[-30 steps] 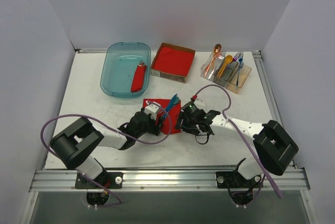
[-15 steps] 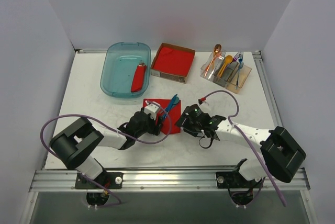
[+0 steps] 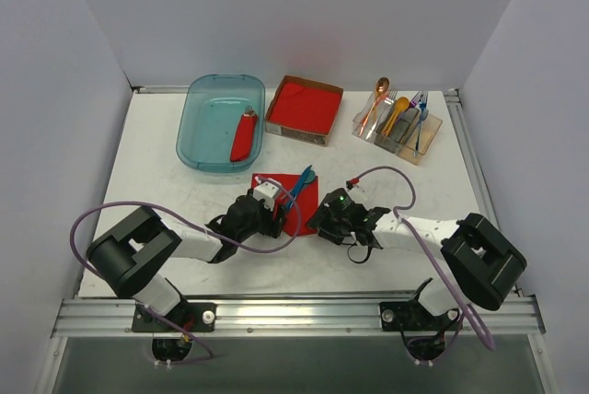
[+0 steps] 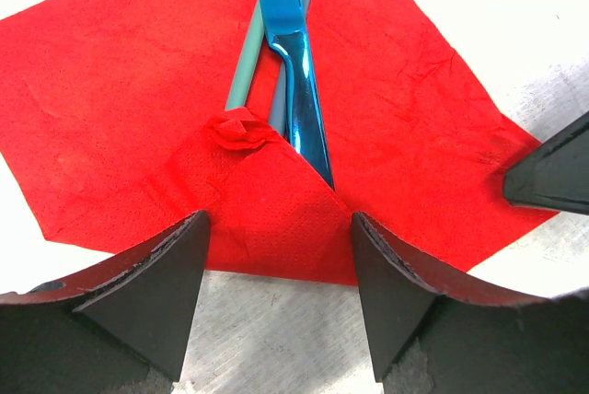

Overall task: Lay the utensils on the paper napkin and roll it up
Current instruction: Roll the napkin at the center of the board.

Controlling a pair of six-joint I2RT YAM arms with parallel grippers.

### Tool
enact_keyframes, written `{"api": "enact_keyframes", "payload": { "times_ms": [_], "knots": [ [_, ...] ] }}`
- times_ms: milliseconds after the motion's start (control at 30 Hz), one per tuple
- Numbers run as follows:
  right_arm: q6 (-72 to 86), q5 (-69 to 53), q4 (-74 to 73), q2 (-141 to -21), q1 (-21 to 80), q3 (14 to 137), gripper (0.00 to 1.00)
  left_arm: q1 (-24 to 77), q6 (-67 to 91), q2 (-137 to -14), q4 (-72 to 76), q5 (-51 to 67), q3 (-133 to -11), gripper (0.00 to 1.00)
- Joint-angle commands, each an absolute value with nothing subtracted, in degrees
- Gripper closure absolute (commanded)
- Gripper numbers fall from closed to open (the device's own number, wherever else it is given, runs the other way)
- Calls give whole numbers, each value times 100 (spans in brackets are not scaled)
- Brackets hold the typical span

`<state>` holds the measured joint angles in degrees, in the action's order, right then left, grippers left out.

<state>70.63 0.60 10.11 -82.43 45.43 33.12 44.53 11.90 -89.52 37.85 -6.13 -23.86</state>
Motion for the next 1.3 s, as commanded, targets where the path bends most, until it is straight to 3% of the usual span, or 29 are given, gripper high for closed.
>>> {"api": "enact_keyframes", "payload": {
  "times_ms": [0,467,1267],
  "knots": [
    [7111,62,1213,-8393,4562,3304,54,4421,1274,-8877,3797,-536,-2399,28],
    [6803,-123,1038,-8323,4421,3366,100,4438,1266,-8850,3955,-501,-2320,28],
    [5924,-694,853,-8104,3718,3181,100,4605,1292,-8789,3771,-97,-2566,28]
  ]
}}
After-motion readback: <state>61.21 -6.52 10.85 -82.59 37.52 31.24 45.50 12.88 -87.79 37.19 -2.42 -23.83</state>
